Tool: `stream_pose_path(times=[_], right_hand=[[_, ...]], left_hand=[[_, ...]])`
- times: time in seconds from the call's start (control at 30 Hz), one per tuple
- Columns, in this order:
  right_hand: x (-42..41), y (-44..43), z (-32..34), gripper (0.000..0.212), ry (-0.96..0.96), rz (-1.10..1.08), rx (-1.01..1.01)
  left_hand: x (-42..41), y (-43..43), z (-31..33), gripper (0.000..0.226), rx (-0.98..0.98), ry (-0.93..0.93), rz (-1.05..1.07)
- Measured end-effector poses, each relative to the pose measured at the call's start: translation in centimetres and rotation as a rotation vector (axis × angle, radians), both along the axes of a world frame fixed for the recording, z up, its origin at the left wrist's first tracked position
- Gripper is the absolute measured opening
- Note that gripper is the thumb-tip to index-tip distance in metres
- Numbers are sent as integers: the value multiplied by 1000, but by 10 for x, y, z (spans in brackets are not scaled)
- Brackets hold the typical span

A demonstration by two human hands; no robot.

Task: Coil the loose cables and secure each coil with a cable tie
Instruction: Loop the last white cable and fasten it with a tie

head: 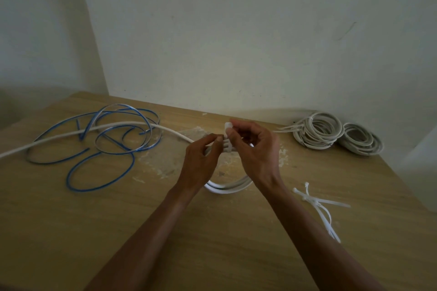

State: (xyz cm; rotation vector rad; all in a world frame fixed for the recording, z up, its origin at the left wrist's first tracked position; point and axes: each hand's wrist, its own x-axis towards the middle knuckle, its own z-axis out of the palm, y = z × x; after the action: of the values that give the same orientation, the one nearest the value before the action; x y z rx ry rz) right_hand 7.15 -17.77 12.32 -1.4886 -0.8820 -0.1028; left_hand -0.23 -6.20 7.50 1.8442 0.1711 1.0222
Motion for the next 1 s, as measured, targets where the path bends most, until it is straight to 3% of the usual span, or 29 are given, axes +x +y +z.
stream_pose_path(times=[0.73, 1.0], right_hand=[[-2, 1, -7, 23, -137, -13, -24], [-5, -2, 2, 21, -101, -71, -84]], left_hand=[[-2, -2, 3, 16, 41, -66, 35], [-1, 1, -3, 16, 92, -85, 63]])
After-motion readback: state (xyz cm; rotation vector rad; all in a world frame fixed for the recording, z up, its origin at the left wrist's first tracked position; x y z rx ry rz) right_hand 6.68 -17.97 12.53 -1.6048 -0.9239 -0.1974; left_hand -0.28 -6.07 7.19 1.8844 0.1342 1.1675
